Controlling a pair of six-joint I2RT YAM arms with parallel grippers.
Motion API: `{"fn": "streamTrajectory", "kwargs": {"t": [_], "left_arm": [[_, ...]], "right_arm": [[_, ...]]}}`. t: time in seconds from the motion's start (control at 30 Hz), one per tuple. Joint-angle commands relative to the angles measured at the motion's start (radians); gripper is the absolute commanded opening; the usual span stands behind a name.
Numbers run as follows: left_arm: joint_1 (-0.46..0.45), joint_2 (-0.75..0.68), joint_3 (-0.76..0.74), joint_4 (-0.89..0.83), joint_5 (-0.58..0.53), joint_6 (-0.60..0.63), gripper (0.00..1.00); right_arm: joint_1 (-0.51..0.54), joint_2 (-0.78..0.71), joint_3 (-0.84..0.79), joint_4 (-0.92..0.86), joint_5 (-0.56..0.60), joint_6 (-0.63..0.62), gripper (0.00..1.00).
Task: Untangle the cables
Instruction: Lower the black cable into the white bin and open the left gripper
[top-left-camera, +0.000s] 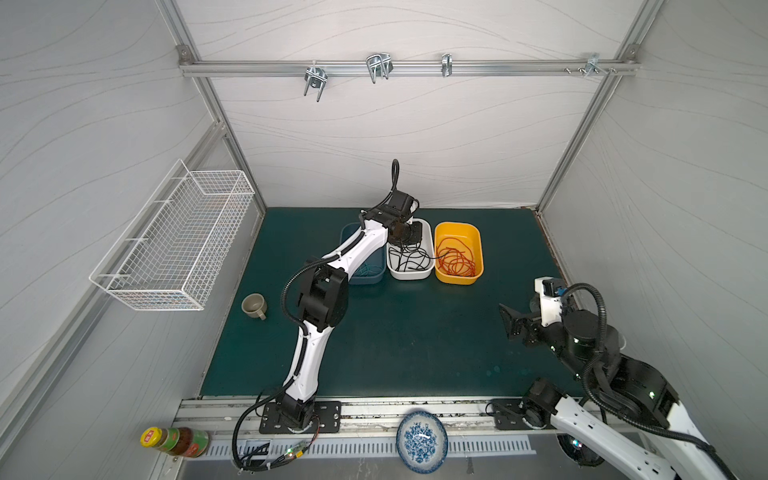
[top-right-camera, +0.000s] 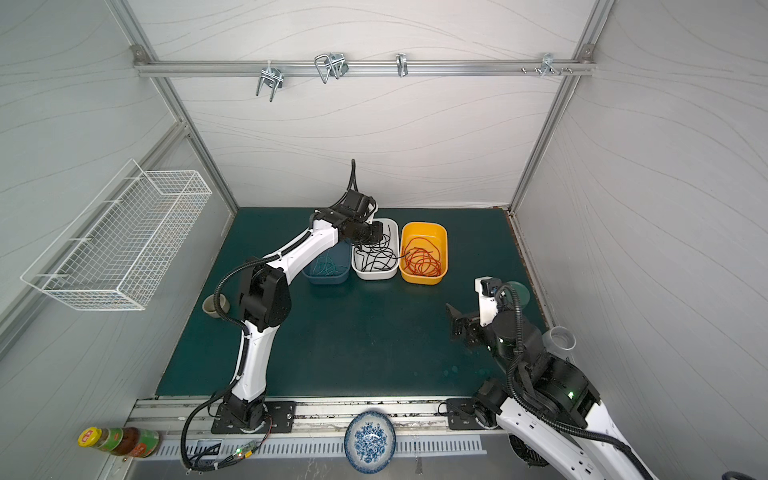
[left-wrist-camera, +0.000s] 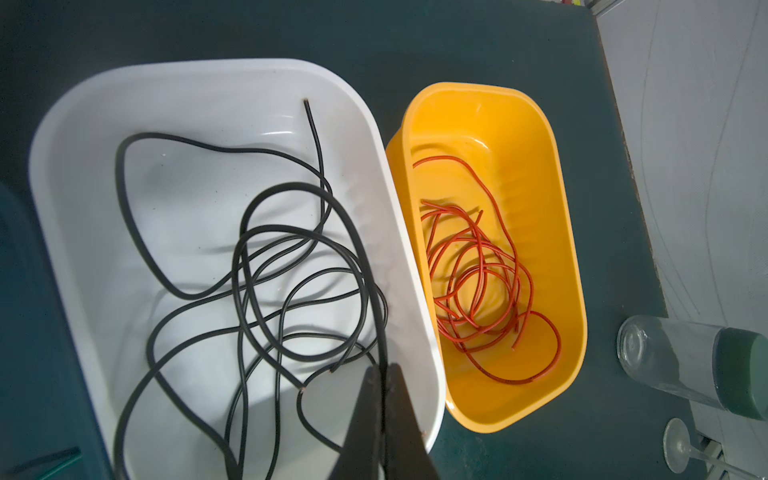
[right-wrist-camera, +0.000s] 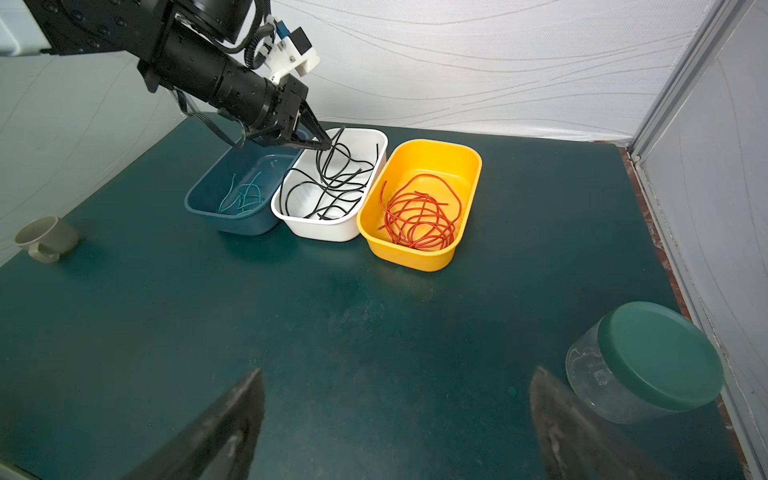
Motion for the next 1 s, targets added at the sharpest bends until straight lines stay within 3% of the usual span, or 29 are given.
{"fn": "streamTrajectory", "kwargs": {"t": [0.0, 0.37, 0.97], "left_arm": [[0.004, 0.029, -0.013, 0.047, 0.010, -0.013, 0.00], [0.040, 0.055, -0.024, 0.032, -0.037, -0.065, 0.00], [0.064, 0.136, 0.054, -0.117, -0.267, -0.120, 0.00]], "right_arm": [[-0.004, 0.001, -0.010, 0.020, -0.011, -0.015, 0.99], [-0.013, 0.008, -0.010, 0.025, -0.022, -0.017, 0.99], [-0.032, 0.018, -0.013, 0.034, -0.040, -0.017, 0.99]]}}
